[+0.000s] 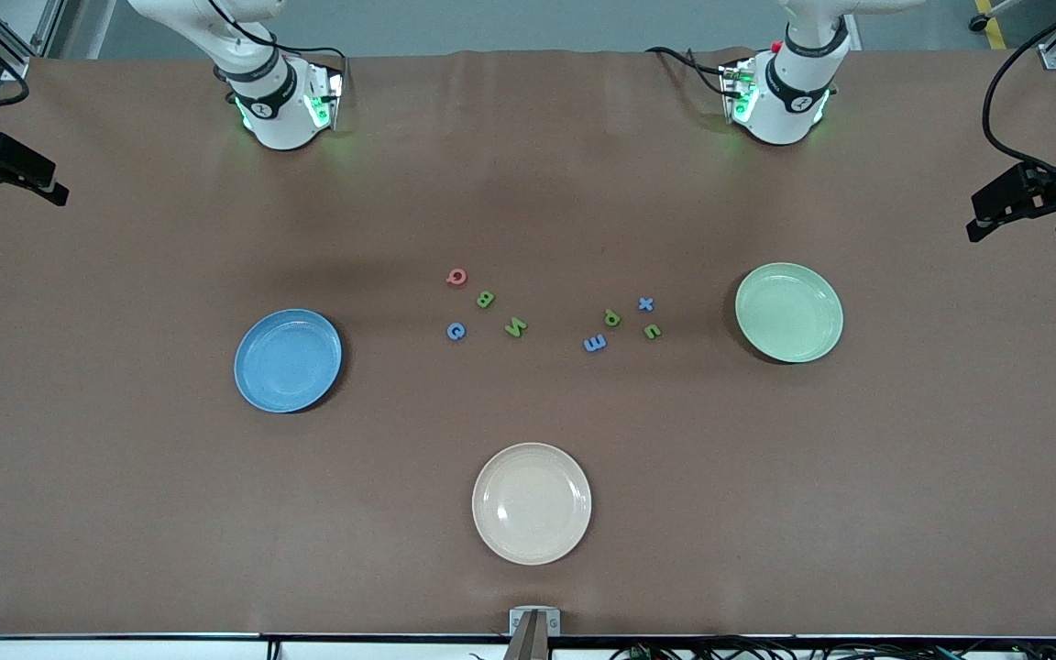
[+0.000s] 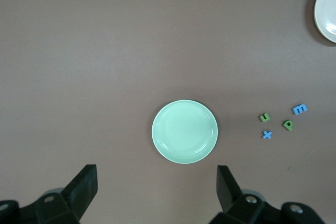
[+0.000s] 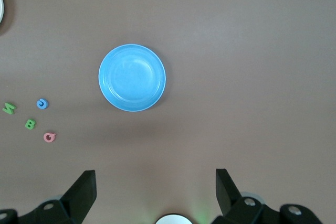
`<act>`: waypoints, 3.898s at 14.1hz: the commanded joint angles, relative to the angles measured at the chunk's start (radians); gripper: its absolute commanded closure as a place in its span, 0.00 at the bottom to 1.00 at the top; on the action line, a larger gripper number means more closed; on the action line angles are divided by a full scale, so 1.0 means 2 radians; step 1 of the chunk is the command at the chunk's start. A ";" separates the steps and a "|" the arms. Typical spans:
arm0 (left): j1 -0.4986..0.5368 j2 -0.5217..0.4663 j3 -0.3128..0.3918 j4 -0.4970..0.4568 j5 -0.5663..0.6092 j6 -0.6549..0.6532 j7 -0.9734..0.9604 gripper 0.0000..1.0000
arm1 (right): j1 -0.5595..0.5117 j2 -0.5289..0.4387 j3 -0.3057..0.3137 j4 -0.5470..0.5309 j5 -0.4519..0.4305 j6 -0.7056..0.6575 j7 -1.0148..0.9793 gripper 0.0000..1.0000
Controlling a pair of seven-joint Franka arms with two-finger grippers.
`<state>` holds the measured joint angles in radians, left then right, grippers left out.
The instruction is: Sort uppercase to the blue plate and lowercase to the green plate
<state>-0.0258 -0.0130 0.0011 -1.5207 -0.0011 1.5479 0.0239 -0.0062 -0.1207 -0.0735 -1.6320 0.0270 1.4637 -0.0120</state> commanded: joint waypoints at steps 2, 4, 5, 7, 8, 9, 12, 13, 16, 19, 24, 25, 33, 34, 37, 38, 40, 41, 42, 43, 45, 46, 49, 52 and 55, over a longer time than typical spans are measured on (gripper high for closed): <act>0.004 -0.005 -0.001 0.000 -0.008 -0.002 0.011 0.00 | -0.002 -0.004 0.003 -0.003 -0.009 0.011 -0.008 0.00; 0.004 -0.005 -0.001 0.000 -0.008 -0.002 0.010 0.00 | -0.002 -0.004 0.003 -0.003 -0.009 0.011 -0.008 0.00; 0.004 -0.005 -0.001 0.000 -0.008 -0.002 0.010 0.00 | -0.002 -0.004 0.003 -0.003 -0.009 0.011 -0.008 0.00; 0.003 -0.005 -0.001 -0.001 -0.009 -0.006 0.005 0.00 | -0.002 -0.004 0.003 -0.003 -0.009 0.010 -0.008 0.00; 0.001 -0.003 -0.001 0.001 -0.008 -0.006 0.009 0.00 | -0.002 -0.004 0.003 -0.004 -0.009 0.009 -0.008 0.00; -0.001 -0.003 -0.001 0.001 -0.007 -0.006 0.009 0.00 | -0.002 -0.004 0.003 -0.004 -0.009 0.008 -0.008 0.00; -0.003 0.001 -0.018 -0.007 -0.012 -0.015 0.002 0.00 | -0.002 -0.005 0.003 -0.009 -0.009 0.008 -0.008 0.00; -0.003 0.008 -0.030 -0.010 -0.013 -0.015 -0.007 0.00 | -0.002 -0.004 0.003 -0.009 -0.009 0.008 -0.008 0.00; -0.003 0.017 -0.085 -0.046 -0.013 -0.010 -0.099 0.00 | -0.002 -0.004 0.003 -0.009 -0.009 0.008 -0.008 0.00; -0.003 0.021 -0.138 -0.098 -0.013 0.025 -0.160 0.00 | -0.002 -0.004 0.003 -0.009 -0.009 0.006 -0.008 0.00; -0.003 0.023 -0.221 -0.218 -0.006 0.162 -0.260 0.00 | -0.003 -0.004 0.003 0.001 -0.009 -0.007 -0.004 0.00; -0.003 0.027 -0.234 -0.243 -0.006 0.197 -0.275 0.00 | -0.003 -0.004 0.002 0.004 -0.009 -0.006 0.000 0.00; -0.029 0.157 -0.264 -0.325 0.099 0.402 -0.376 0.00 | -0.009 0.033 0.000 0.008 -0.006 0.029 -0.007 0.00; -0.029 0.174 -0.263 -0.324 0.117 0.418 -0.391 0.00 | -0.011 0.040 0.000 0.008 -0.004 0.032 -0.006 0.00; -0.028 0.207 -0.263 -0.322 0.152 0.449 -0.415 0.00 | -0.013 0.090 0.000 0.009 -0.003 0.039 -0.007 0.00; -0.028 0.217 -0.263 -0.320 0.158 0.458 -0.421 0.00 | -0.012 0.115 0.000 0.011 -0.007 0.037 -0.007 0.00; -0.028 0.227 -0.263 -0.319 0.174 0.467 -0.441 0.03 | -0.005 0.119 0.001 0.010 -0.002 0.034 0.004 0.00; -0.028 0.233 -0.262 -0.318 0.178 0.470 -0.443 0.05 | 0.002 0.119 0.004 0.008 -0.001 0.033 0.031 0.00; -0.029 0.237 -0.262 -0.319 0.178 0.476 -0.444 0.07 | 0.020 0.119 0.005 0.008 0.000 0.027 0.097 0.00; -0.029 0.240 -0.261 -0.320 0.185 0.479 -0.448 0.10 | 0.037 0.119 0.005 0.006 0.002 0.025 0.151 0.00; -0.029 0.255 -0.262 -0.321 0.221 0.480 -0.475 0.16 | 0.066 0.119 0.005 -0.020 0.029 0.040 0.208 0.00; -0.028 0.262 -0.262 -0.320 0.239 0.480 -0.490 0.18 | 0.075 0.119 0.005 -0.035 0.038 0.063 0.234 0.00; -0.026 0.265 -0.262 -0.323 0.248 0.480 -0.500 0.24 | 0.127 0.119 0.006 -0.083 0.039 0.145 0.320 0.00; -0.026 0.270 -0.263 -0.323 0.248 0.482 -0.501 0.30 | 0.182 0.148 0.006 -0.104 0.039 0.224 0.404 0.00; -0.026 0.272 -0.264 -0.323 0.249 0.482 -0.501 0.39 | 0.234 0.195 0.005 -0.104 0.039 0.290 0.481 0.00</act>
<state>-0.0825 0.5204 -0.5200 -2.1711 0.4708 2.5011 -0.9507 0.4095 0.2143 -0.0504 -1.8417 0.0945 1.9823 0.8719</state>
